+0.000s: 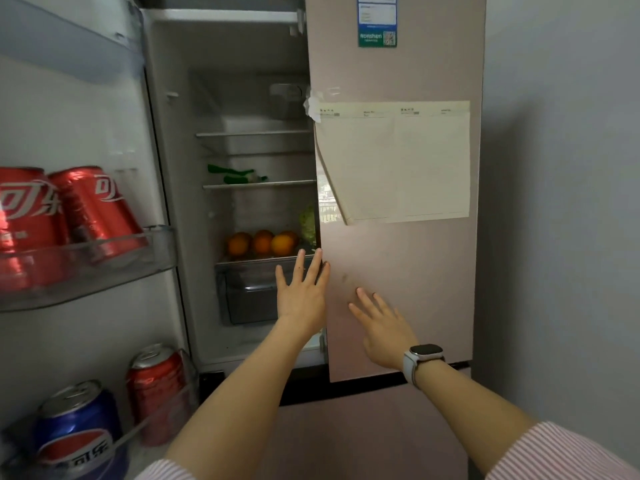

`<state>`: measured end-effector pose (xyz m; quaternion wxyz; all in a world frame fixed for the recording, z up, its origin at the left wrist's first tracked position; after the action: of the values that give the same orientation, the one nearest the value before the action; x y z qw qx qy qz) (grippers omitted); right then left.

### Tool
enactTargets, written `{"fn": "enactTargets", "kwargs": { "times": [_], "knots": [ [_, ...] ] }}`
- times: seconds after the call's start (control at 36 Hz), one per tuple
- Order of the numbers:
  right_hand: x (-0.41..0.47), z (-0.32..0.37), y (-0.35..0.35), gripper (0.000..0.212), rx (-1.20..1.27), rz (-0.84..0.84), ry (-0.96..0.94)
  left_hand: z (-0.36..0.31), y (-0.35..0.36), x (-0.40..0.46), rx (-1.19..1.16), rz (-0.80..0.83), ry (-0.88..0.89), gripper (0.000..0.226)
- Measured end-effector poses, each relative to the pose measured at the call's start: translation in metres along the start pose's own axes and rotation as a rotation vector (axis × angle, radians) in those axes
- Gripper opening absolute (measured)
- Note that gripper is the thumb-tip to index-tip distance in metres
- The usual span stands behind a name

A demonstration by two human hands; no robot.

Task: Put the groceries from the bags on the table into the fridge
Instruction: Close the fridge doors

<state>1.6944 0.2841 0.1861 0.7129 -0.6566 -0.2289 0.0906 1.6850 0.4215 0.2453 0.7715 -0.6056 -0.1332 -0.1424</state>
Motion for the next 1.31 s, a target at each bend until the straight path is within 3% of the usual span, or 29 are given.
{"fn": "enactTargets", "kwargs": {
  "times": [0.17, 0.31, 0.58, 0.72, 0.81, 0.89, 1.0, 1.31],
  "knots": [
    [-0.037, 0.022, -0.008, 0.049, 0.271, -0.127, -0.087, 0.008, -0.019, -0.071, -0.253, -0.171, -0.038, 0.043],
    [-0.095, 0.062, 0.004, 0.033, 0.491, -0.267, -0.21, 0.028, -0.015, -0.163, -0.484, -0.369, -0.152, 0.034],
    [-0.158, 0.195, 0.047, 0.034, 0.728, -0.181, -0.492, 0.093, -0.006, -0.338, -0.509, -0.509, -0.382, 0.032],
    [-0.154, 0.274, 0.019, 0.051, 0.663, -0.208, -0.658, 0.158, -0.022, -0.386, -0.433, -0.642, -0.645, 0.039],
    [-0.141, 0.316, 0.013, 0.063, 0.488, -0.123, -0.647, 0.193, -0.023, -0.384, -0.429, -0.528, -0.769, 0.071],
    [-0.132, 0.336, 0.015, 0.068, 0.386, -0.087, -0.577, 0.214, -0.012, -0.37, -0.594, -0.359, -0.762, 0.096],
    [-0.132, 0.333, 0.018, 0.065, 0.352, -0.172, -0.542, 0.224, 0.005, -0.355, -0.707, -0.217, -0.682, 0.105],
    [-0.127, 0.279, 0.015, 0.041, 0.644, -0.238, -0.524, 0.2, -0.001, -0.351, -0.47, -0.403, -0.422, 0.077]
  ]
}}
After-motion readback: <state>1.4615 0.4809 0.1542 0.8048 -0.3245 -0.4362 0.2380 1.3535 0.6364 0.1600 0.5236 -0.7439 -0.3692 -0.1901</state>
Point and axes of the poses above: each hand's wrist, its own x-axis towards the middle knuckle, its own y-axis out of the palm, z = x × y, the point moved 5 cm from there along x, towards the middle knuckle, and after that the axes turned 6 degrees about z, right-handed, at the moved point
